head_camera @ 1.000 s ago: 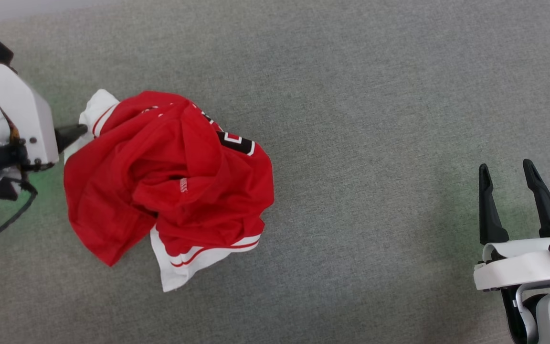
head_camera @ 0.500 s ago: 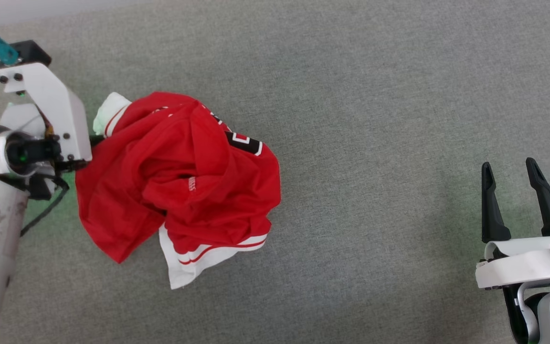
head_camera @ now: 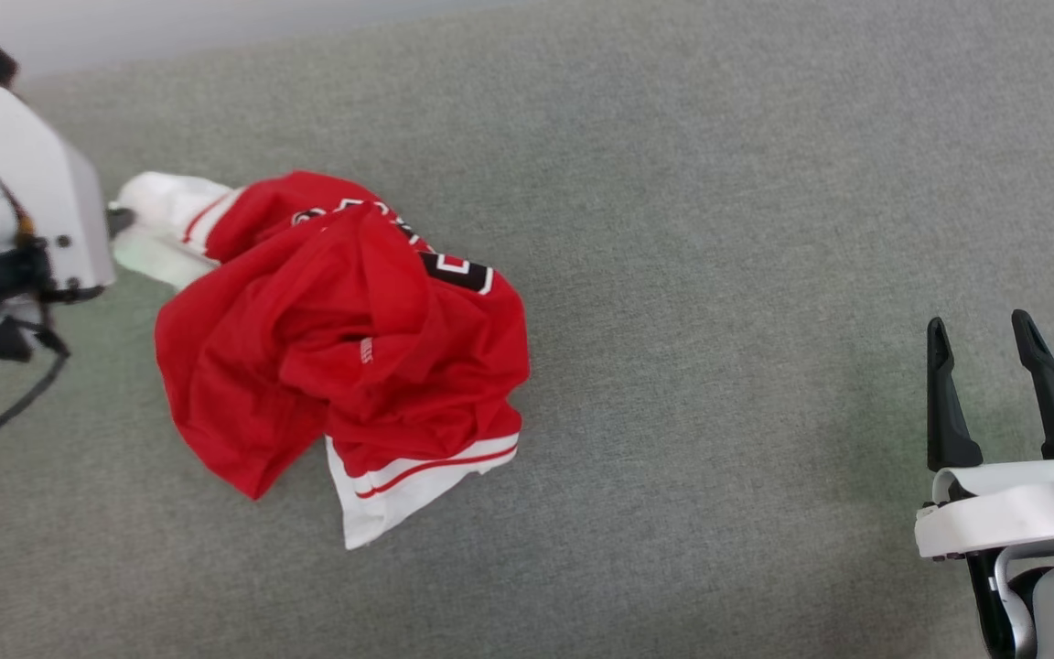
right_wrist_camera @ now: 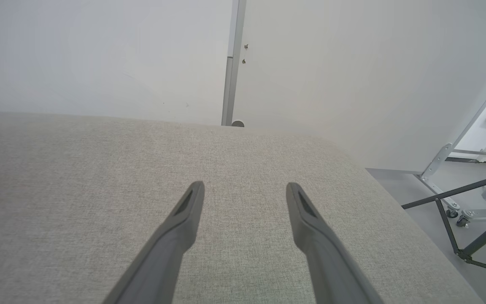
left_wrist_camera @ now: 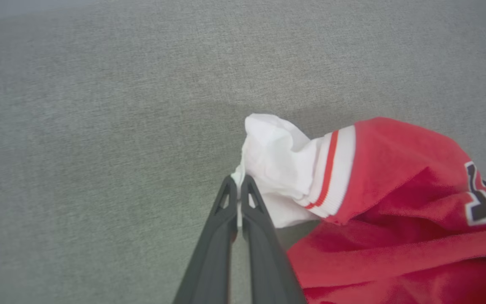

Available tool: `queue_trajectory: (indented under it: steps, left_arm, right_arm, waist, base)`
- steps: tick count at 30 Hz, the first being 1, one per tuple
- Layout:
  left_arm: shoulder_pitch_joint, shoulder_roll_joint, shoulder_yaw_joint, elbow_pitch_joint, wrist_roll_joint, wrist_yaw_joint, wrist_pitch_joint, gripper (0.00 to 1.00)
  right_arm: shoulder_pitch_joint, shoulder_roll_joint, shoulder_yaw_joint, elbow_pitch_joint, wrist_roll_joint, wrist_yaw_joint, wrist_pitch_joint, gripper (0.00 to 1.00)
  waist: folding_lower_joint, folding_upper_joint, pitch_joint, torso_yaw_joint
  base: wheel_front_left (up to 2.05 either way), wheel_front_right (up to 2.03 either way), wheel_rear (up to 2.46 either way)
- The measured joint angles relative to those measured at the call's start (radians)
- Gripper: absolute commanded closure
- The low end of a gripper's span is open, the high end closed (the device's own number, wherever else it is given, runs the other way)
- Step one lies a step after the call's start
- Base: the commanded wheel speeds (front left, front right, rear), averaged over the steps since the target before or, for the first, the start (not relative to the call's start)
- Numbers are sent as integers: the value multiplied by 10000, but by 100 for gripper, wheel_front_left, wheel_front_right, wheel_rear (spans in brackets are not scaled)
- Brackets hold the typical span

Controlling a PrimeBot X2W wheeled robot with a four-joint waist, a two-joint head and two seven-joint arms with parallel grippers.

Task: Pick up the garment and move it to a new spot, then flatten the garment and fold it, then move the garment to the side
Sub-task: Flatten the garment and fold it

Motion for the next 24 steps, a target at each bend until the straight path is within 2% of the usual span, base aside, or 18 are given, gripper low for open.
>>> queue_trajectory:
  steps: [8, 17, 24]
  left_arm:
    - [891, 951, 328, -780, 86, 575, 244, 100]
    - [3007, 2052, 1108, -2034, -244, 1772, 803, 100]
    - [4950, 2297, 1726, -2679, -755, 2410, 779, 100]
  right_arm:
    - [194, 2, -100, 42, -36, 0, -2, 0]
    - [243, -13, -96, 104, -92, 0, 0, 0]
    - [249, -61, -121, 221, -92, 0, 0, 0]
  waist:
    - [0, 0, -382, 306]
    - [0, 0, -817, 759]
    - [0, 0, -1078, 1066]
  base:
    - [0, 0, 0]
    - [0, 0, 0]
    - [0, 0, 0]
